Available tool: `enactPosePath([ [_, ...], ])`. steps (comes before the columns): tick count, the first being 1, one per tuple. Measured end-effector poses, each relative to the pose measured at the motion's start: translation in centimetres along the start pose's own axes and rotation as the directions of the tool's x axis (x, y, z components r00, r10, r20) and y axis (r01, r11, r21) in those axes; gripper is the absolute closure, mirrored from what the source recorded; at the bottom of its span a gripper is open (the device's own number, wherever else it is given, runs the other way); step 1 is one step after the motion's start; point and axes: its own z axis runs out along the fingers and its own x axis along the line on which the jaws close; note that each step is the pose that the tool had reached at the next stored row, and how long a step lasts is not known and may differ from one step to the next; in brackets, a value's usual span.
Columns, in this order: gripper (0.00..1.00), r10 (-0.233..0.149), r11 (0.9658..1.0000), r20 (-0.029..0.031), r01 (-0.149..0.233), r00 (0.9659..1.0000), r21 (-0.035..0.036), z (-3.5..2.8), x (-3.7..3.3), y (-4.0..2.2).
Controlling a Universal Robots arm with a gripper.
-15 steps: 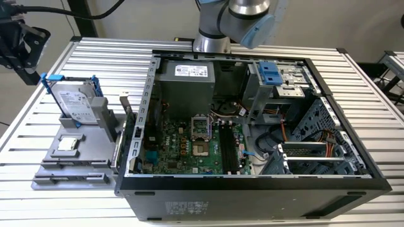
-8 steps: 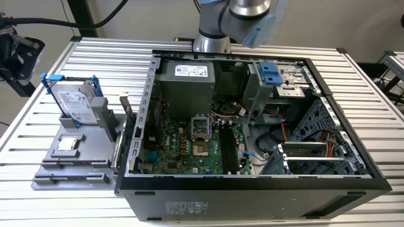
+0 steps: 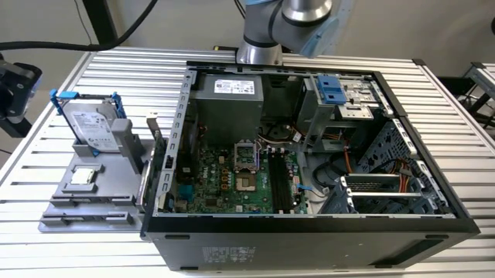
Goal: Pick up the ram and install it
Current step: 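Reach for the ram, then pick up the ram and move it above insertion slot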
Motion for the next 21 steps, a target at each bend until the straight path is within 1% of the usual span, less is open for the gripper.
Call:
enactPosePath([
  [2, 1.0, 0.0, 1.0, 0.0, 0.0, 1.0, 0.0, -0.03, -0.02, -0.59],
  [3, 1.0, 0.0, 1.0, 0.0, 0.0, 1.0, -0.0001, -0.03, -0.05, -0.82],
  [4, 1.0, 0.0, 1.0, 0.0, 0.0, 1.0, 0.0, -0.03, -0.07, -0.9],
  [13, 1.0, -0.003, 1.0, -0.0001, 0.003, 1.0, -0.0001, -0.04, -0.11, -0.9],
  [15, 1.0, -0.024, 0.9997, -0.0011, 0.024, 0.9997, -0.0005, -0.03, -0.11, -0.88],
  [17, 1.0, -0.053, 0.9986, -0.0026, 0.053, 0.9986, -0.0009, -0.04, -0.11, -0.85],
  [19, 1.0, -0.09, 0.996, -0.0044, 0.09, 0.9959, -0.0016, -0.04, -0.1, -0.84],
  [21, 1.0, -0.126, 0.9921, -0.0059, 0.126, 0.9921, -0.0025, -0.02, -0.1, -0.85],
])
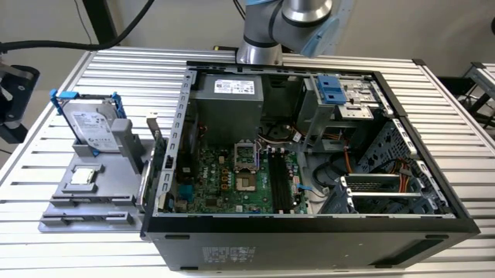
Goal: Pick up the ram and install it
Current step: 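Pick up the ram and move it above insertion slot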
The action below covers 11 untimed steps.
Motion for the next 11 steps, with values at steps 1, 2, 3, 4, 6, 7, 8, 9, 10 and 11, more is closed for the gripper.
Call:
enactPosePath([
  [1, 1.0, -0.018, 0.9998, -0.001, 0.018, 0.9998, -0.0002, -0.01, 0.0, 0.0],
  [2, 1.0, -0.035, 0.9994, -0.0018, 0.035, 0.9994, -0.0005, -0.01, 0.0, 0.0],
  [3, 1.0, -0.055, 0.9985, -0.0028, 0.055, 0.9985, -0.0008, -0.01, 0.0, 0.0],
  [4, 1.0, -0.073, 0.9974, -0.0036, 0.073, 0.9973, -0.001, -0.01, 0.0, 0.0],
  [6, 1.0, -0.109, 0.9941, -0.0052, 0.109, 0.9941, -0.0014, -0.01, 0.0, 0.0],
  [7, 1.0, -0.127, 0.9919, -0.0059, 0.127, 0.9919, -0.0017, -0.01, 0.0, 0.0],
  [8, 1.0, -0.144, 0.9896, -0.0065, 0.144, 0.9895, -0.002, -0.01, -0.01, 0.0],
  [9, 1.0, -0.163, 0.9866, -0.0071, 0.163, 0.9866, -0.0023, -0.01, 0.0, 0.0],
  [10, 1.0, -0.181, 0.9835, -0.0074, 0.181, 0.9835, -0.0026, -0.01, 0.0, 0.0],
  [11, 1.0, -0.199, 0.98, -0.0078, 0.199, 0.98, -0.0029, -0.01, 0.0, 0.0],
])
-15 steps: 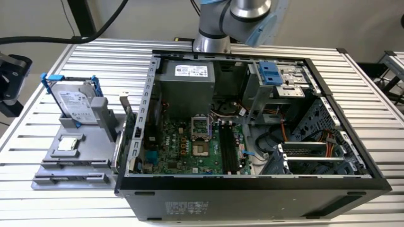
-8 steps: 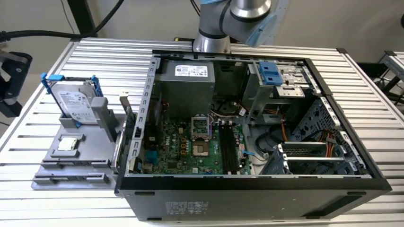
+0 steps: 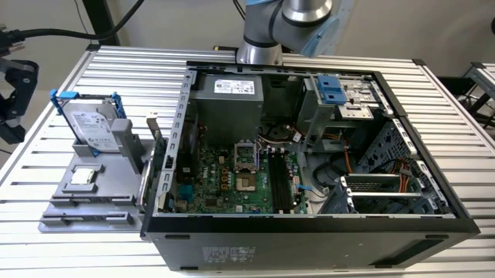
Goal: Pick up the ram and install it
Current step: 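Pick up the ram and move it above insertion slot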
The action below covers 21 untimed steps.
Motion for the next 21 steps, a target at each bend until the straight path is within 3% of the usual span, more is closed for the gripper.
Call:
enactPosePath([
  [3, 1.0, -0.054, 0.9985, -0.0019, 0.054, 0.9985, -0.0003, 0.0, 0.0, 0.0],
  [5, 1.0, -0.091, 0.9958, -0.0035, 0.091, 0.9958, -0.0005, 0.0, 0.0, 0.0],
  [10, 1.0, -0.18, 0.9836, -0.0071, 0.18, 0.9836, -0.0017, 0.0, 0.0, 0.0],
  [15, 1.0, -0.269, 0.9632, -0.0104, 0.269, 0.9631, -0.0033, 0.0, 0.0, 0.0],
  [18, 1.0, -0.32, 0.9475, -0.0129, 0.32, 0.9474, -0.0046, 0.0, 0.0, 0.0],
  [21, 1.0, -0.372, 0.928, -0.0151, 0.372, 0.9279, -0.0064, 0.0, 0.0, 0.0],
])
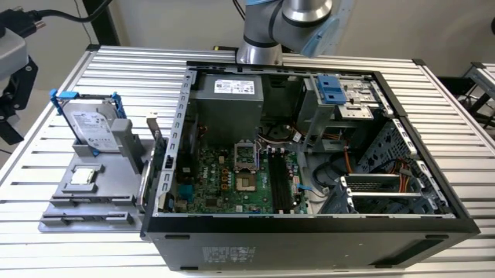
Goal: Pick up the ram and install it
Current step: 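Pick up the ram and move it above insertion slot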
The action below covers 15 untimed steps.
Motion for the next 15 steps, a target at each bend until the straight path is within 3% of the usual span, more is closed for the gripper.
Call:
enactPosePath([
  [3, 1.0, -0.055, 0.9985, -0.0024, 0.055, 0.9985, -0.0011, 0.0, 0.0, 0.0],
  [7, 1.0, -0.127, 0.992, -0.0054, 0.127, 0.9919, -0.0028, 0.0, 0.0, 0.0],
  [11, 1.0, -0.199, 0.98, -0.0083, 0.199, 0.98, -0.0045, 0.0, 0.0, 0.0],
  [15, 1.0, -0.27, 0.9629, -0.0105, 0.27, 0.9628, -0.0059, 0.0, 0.0, 0.0],
])
